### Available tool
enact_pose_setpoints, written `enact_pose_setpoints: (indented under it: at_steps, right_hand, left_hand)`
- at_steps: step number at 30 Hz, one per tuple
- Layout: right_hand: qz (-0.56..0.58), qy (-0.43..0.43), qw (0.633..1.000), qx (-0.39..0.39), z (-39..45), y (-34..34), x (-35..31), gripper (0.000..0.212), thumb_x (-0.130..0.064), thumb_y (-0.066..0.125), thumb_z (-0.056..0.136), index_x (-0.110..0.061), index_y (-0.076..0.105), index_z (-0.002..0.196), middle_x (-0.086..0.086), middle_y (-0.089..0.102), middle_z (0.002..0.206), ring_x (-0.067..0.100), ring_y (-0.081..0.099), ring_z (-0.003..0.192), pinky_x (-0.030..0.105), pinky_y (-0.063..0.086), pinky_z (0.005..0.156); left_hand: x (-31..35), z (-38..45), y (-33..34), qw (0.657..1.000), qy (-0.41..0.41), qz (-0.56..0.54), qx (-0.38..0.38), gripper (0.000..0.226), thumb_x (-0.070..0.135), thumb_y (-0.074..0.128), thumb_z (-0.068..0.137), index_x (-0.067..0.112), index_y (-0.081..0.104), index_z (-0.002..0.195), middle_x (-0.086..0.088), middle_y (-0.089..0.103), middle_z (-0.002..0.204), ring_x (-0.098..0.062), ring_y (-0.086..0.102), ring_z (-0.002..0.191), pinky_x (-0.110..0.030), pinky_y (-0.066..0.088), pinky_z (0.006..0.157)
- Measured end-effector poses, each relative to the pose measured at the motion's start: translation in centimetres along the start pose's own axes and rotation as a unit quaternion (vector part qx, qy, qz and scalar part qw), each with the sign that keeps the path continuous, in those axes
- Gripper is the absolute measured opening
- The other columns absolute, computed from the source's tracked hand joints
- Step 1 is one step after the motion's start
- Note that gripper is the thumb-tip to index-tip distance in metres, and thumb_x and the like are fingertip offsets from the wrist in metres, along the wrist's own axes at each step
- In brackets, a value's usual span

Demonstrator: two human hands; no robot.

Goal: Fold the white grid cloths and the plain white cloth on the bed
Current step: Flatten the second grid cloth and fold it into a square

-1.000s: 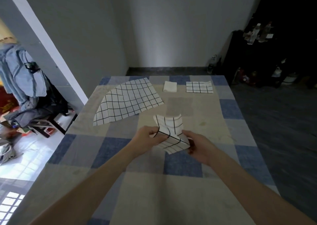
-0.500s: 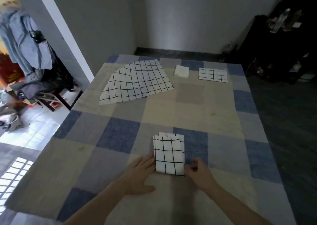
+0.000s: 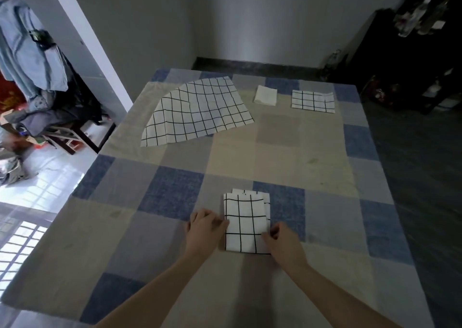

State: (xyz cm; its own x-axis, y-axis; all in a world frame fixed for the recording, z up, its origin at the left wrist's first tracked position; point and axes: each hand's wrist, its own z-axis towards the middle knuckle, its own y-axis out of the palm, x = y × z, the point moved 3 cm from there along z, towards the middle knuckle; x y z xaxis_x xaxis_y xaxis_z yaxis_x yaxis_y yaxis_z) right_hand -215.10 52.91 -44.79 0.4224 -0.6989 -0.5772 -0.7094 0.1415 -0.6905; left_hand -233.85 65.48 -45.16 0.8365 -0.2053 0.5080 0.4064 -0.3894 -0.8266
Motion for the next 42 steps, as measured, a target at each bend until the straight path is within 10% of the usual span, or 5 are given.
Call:
enact_pose_setpoints:
  at_steps: [14, 18, 27, 34, 42]
  right_hand:
    - [-0.005, -0.013, 1.000, 0.018, 0.2, -0.8, 0.9, 0.023, -0.033, 0.058, 0.093, -0.023, 0.054, 0.073, -0.007, 0.059, 0.067, 0.007, 0.056, 0.064, 0.024, 0.043, 0.057]
    - [-0.021, -0.019, 0.999, 0.015, 0.6, -1.0, 0.9, 0.020, -0.031, 0.059, 0.092, -0.023, 0.054, 0.075, -0.010, 0.058, 0.070, 0.005, 0.055, 0.066, 0.025, 0.045, 0.060]
    - [-0.081, -0.030, 0.996, 0.015, 1.3, -0.7, 0.2, 0.019, -0.034, 0.056, 0.093, -0.025, 0.054, 0.076, -0.012, 0.057, 0.069, 0.007, 0.056, 0.066, 0.028, 0.046, 0.059]
    - [-0.121, -0.037, 0.992, 0.022, 1.3, -0.2, 0.1, 0.023, -0.035, 0.052, 0.094, -0.026, 0.045, 0.075, -0.010, 0.054, 0.069, 0.011, 0.055, 0.065, 0.030, 0.045, 0.056]
    - [-0.118, -0.180, 0.970, 0.114, 1.4, 0.7, -2.3, 0.020, -0.018, 0.052, 0.092, -0.018, 0.048, 0.111, 0.001, 0.050, 0.113, 0.019, 0.053, 0.097, 0.032, 0.051, 0.073]
  left_hand:
    - [2.5, 3.6, 1.0, 0.987, 0.002, -0.152, -0.058, 0.018, 0.023, 0.062, 0.084, 0.040, 0.056, 0.086, 0.018, 0.064, 0.073, -0.006, 0.062, 0.079, -0.030, 0.048, 0.085]
    - [2.9, 3.9, 0.8, 0.996, 0.042, -0.048, -0.062, 0.033, 0.021, 0.059, 0.084, 0.029, 0.047, 0.114, 0.018, 0.060, 0.084, -0.007, 0.058, 0.087, -0.041, 0.042, 0.095]
    - [4.1, 3.6, 1.6, 0.904, 0.383, 0.190, -0.031, 0.064, -0.005, 0.062, 0.065, 0.021, 0.049, 0.123, -0.002, 0.036, 0.145, -0.022, 0.030, 0.133, -0.036, 0.029, 0.112]
    - [3.5, 4.3, 2.6, 0.900, 0.350, 0.230, -0.119, 0.066, 0.009, 0.043, 0.091, 0.020, 0.020, 0.152, 0.002, 0.001, 0.163, -0.014, -0.008, 0.149, -0.034, -0.017, 0.115]
    - [2.9, 5.6, 2.0, 0.875, 0.366, 0.253, -0.189, 0.063, 0.031, 0.034, 0.101, 0.034, 0.000, 0.154, 0.009, -0.015, 0.161, -0.013, -0.027, 0.143, -0.050, -0.012, 0.118]
